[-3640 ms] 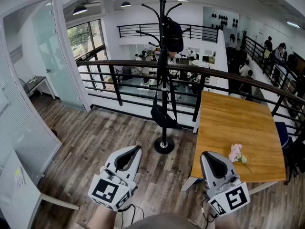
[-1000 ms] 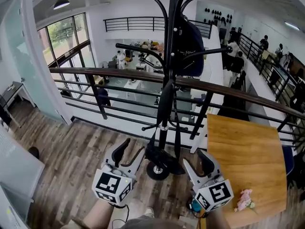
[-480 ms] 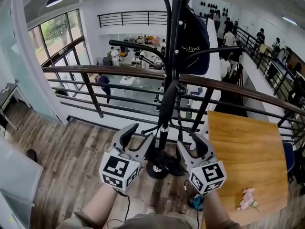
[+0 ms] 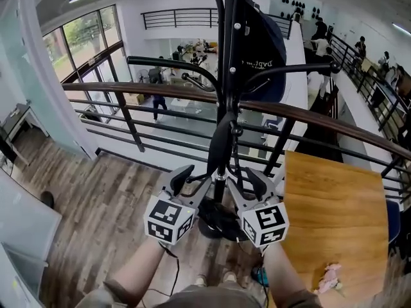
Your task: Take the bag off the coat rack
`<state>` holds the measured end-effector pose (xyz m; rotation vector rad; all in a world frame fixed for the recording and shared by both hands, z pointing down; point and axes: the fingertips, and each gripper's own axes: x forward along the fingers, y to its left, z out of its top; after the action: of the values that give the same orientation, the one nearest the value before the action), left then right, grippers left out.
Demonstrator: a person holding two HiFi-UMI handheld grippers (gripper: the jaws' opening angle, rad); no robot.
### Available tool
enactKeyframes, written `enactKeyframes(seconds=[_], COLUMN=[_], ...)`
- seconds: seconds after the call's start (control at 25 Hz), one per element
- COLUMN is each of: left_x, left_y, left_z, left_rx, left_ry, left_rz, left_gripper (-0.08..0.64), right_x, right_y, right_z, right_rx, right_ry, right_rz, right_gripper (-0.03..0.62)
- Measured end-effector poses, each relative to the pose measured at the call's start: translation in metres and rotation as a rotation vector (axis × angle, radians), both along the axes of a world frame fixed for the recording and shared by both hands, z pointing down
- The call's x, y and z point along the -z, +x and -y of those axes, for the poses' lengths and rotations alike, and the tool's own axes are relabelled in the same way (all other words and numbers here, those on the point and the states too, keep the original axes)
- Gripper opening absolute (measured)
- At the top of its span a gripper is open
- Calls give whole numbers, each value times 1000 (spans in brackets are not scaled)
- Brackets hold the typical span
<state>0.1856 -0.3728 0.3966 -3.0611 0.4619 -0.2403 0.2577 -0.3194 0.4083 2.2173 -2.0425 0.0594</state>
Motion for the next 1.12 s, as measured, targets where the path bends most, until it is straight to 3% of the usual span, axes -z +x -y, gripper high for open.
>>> enactKeyframes(seconds=[0.32, 0.52, 0.56, 0.64, 0.84, 1.12], left_x=[-30, -47, -48, -47, -43, -24], left_y=[35, 52, 54, 57, 57, 51], left_z=[18, 15, 15, 16, 11, -4], left_rx=[14, -29, -25, 1, 29, 30], left_ry=[-100, -132, -127, -102, -66, -67], left_rz=[69, 129, 135, 126, 139, 135], left_gripper=[218, 216, 188, 39, 18, 18], right_x=[-20, -19, -19, -19, -12, 8], right_y=[13, 20, 20, 21, 27, 38], right_z=[30, 37, 37, 36, 24, 0], right_rx=[82, 104, 113, 127, 143, 142], right_ry=[-16, 17, 20, 25, 65, 90], right_rz=[-15, -31, -30, -24, 10, 89], right_gripper=[218, 170, 164, 152, 60, 49])
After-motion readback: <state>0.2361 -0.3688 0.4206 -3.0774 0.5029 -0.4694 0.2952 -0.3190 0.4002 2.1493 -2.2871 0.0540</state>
